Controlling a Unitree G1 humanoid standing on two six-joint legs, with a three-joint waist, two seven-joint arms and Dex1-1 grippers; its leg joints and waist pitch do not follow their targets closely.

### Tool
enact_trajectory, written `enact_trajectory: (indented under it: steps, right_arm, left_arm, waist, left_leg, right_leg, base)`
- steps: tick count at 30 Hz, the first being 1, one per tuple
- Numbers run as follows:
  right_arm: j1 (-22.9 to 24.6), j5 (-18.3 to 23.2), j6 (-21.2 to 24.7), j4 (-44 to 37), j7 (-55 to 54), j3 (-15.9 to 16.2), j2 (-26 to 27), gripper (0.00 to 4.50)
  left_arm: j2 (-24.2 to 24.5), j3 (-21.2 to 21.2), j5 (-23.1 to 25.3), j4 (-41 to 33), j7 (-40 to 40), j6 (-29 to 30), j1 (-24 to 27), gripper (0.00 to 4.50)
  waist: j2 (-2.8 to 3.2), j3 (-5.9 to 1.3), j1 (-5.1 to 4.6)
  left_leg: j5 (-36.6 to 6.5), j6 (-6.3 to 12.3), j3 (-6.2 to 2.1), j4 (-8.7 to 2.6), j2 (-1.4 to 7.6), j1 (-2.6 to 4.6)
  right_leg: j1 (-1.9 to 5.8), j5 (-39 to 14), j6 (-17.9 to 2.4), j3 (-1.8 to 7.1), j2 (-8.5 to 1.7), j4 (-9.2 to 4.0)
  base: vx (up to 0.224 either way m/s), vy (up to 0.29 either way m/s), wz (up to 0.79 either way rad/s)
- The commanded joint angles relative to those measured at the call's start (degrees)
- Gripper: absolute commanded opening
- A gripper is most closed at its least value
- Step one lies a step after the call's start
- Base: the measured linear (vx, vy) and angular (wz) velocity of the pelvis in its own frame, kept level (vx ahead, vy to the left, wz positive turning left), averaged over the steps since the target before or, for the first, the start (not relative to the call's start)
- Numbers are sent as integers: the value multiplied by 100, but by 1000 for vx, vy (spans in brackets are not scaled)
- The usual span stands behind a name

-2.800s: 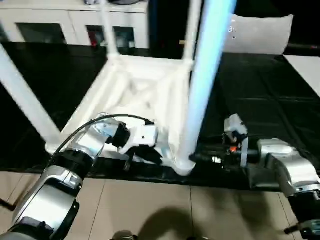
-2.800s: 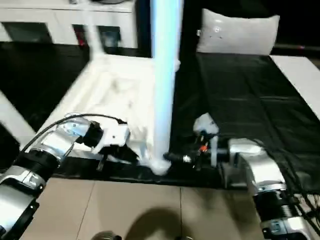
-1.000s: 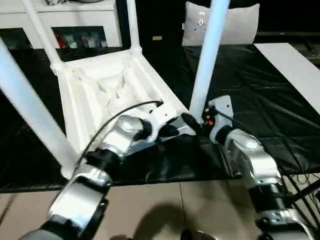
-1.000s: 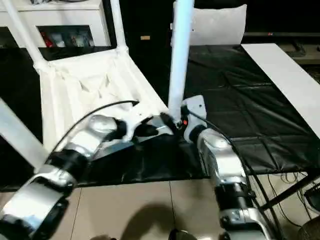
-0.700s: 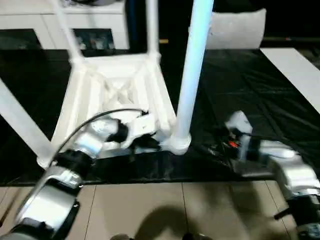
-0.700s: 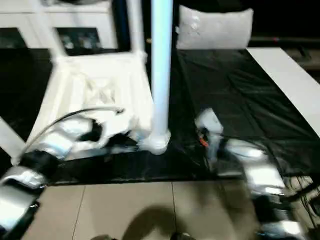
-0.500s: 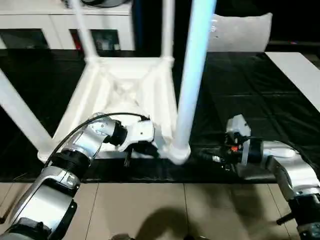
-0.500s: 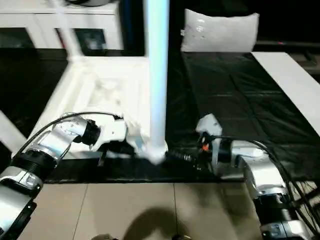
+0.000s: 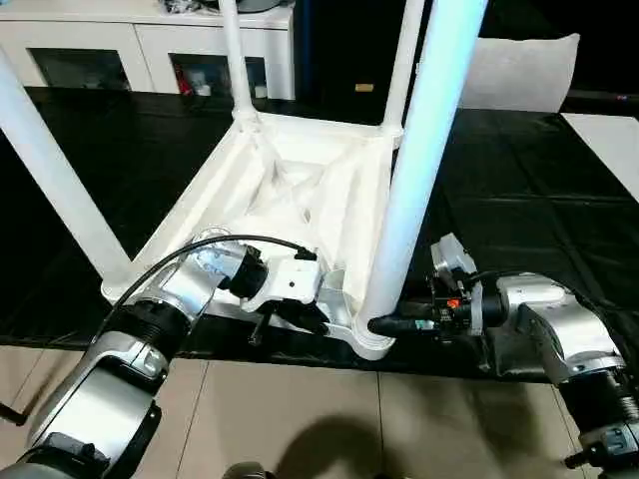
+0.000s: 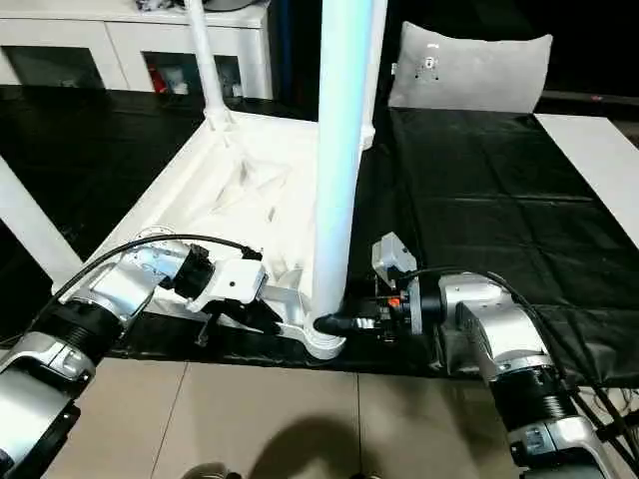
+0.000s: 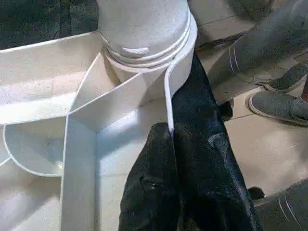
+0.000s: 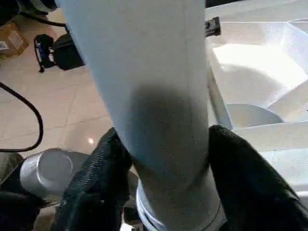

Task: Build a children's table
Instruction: Rotate leg to tighten

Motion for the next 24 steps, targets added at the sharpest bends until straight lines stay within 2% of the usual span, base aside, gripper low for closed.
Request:
enact_trajectory:
  steps: [1, 8, 9, 10, 11, 14, 15, 16, 17, 18, 19, 20, 21, 22, 23, 24]
  right_arm:
    - [-112, 38, 48, 37, 105, 54, -14, 223]
    - [-64, 82, 181, -42, 137, 62, 11, 201]
    - [63, 233, 408, -243, -37, -37, 77, 200]
    - [107, 280, 476, -316, -101, -69, 100, 199]
    - [181, 329, 597, -446, -297, -125, 172, 199]
    - [311, 187, 681, -661, -1103, -237, 469, 199]
    - [311, 15, 627, -640, -1530, -267, 618, 199]
    - [283, -122, 654, -589, -1978, -315, 798, 199]
    - [251, -230, 670, -541, -2380, -367, 975, 199]
    - [175, -349, 717, -463, -2970, -477, 1254, 198]
    - [175, -349, 717, -463, -2970, -477, 1254, 198]
    - [165, -366, 730, -461, -3064, -496, 1296, 197]
    - [149, -392, 750, -458, -3208, -526, 1361, 196]
    - [1, -534, 870, -368, -4139, -693, 1815, 196]
    - [-31, -565, 903, -353, -4354, -729, 1921, 196]
    - [-119, -645, 866, -249, -4789, -801, 2125, 195]
  left_arm:
    - [-40, -219, 202, 56, -97, -146, -66, 0]
    - [-45, -110, 160, 174, 40, 44, -74, 0]
    - [-148, 35, 79, 202, 276, 426, -80, 0]
    - [-182, 78, 59, 205, 362, 551, -82, 0]
    - [-264, 173, -13, 210, 500, 777, -93, 0]
    - [-482, 342, -110, 240, 888, 1249, -158, 0]
    - [-581, 402, -114, 294, 1111, 1407, -206, 0]
    - [-704, 472, -120, 385, 1382, 1537, -275, 0]
    - [-815, 535, -128, 464, 1626, 1651, -333, 0]
    - [-987, 635, -138, 571, 1984, 1826, -421, 0]
    - [-987, 635, -138, 571, 1984, 1826, -421, 0]
    - [-1013, 653, -137, 576, 2035, 1866, -432, 0]
    - [-1053, 679, -135, 584, 2112, 1926, -448, 0]
    - [-1280, 857, -114, 736, 2740, 2189, -595, 0]
    - [-1330, 901, -105, 770, 2888, 2249, -628, 0]
    - [-1414, 978, -116, 830, 3138, 2314, -695, 0]
  waist:
    - [-72, -496, -39]
    - [-61, -494, -30]
    - [-49, -486, -27]
    - [-49, -486, -27]
    - [-61, -477, -14]
    - [-58, -460, -33]
    - [-56, -435, -100]
    - [-56, -435, -100]
    - [-72, -420, -146]
    - [-40, -429, -220]
    - [-30, -409, -326]
    - [-11, -419, -375]
    - [14, -411, -494]
    - [65, -419, -536]
    - [196, -399, -620]
    - [236, -362, -646]
  left_leg:
    - [-1055, 317, 1, -412, 174, 15]
    - [-1033, 309, -1, -413, 174, 11]
    - [-1034, 310, 2, -411, 168, 15]
    - [-1034, 310, 2, -411, 168, 15]
    - [-1078, 293, 10, -413, 164, 45]
    - [-1152, 241, 6, -416, 145, 41]
    - [-1354, 137, -7, -392, 86, 31]
    - [-1354, 137, -7, -392, 86, 31]
    - [-1454, 83, 0, -345, 24, 64]
    - [-1522, 63, -9, -328, 14, 109]
    - [-1676, 59, -41, -317, 13, 59]
    - [-1812, 75, -55, -304, 23, 86]
    - [-2010, 142, -102, -322, 79, 16]
    - [-2180, 158, -133, -353, 136, 27]
    - [-2629, 187, -237, -505, 345, -10]
    - [-3514, 84, -422, -846, 673, -157]
  right_leg:
    - [341, -2424, -684, 319, -317, -356]
    - [336, -2411, -663, 317, -311, -355]
    - [334, -2459, -658, 312, -304, -367]
    - [334, -2459, -658, 312, -304, -367]
    - [323, -2610, -610, 312, -307, -395]
    - [311, -2888, -487, 290, -305, -449]
    - [307, -3395, -229, 206, -295, -530]
    - [307, -3395, -229, 206, -295, -530]
    - [263, -3733, -5, 128, -266, -626]
    - [247, -3790, 58, 88, -278, -681]
    - [280, -3866, 193, -21, -237, -728]
    - [287, -3900, 268, -83, -235, -774]
    - [391, -3803, 417, -192, -229, -816]
    - [433, -3726, 446, -229, -234, -831]
    - [499, -3278, 291, -167, -216, -655]
    - [701, -2420, 95, 44, -202, 39]
  base:
    - [0, 0, 0]
    - [0, 0, 0]
    - [0, 0, 0]
    - [0, 0, 0]
    - [0, 0, 0]
    - [0, 0, 0]
    - [0, 0, 0]
    - [0, 0, 0]
    - [0, 0, 0]
    - [0, 0, 0]
    - [0, 0, 0]
    - [0, 0, 0]
    - [0, 0, 0]
    - [0, 0, 0]
    - [0, 0, 0]
    - [-62, -13, -6]
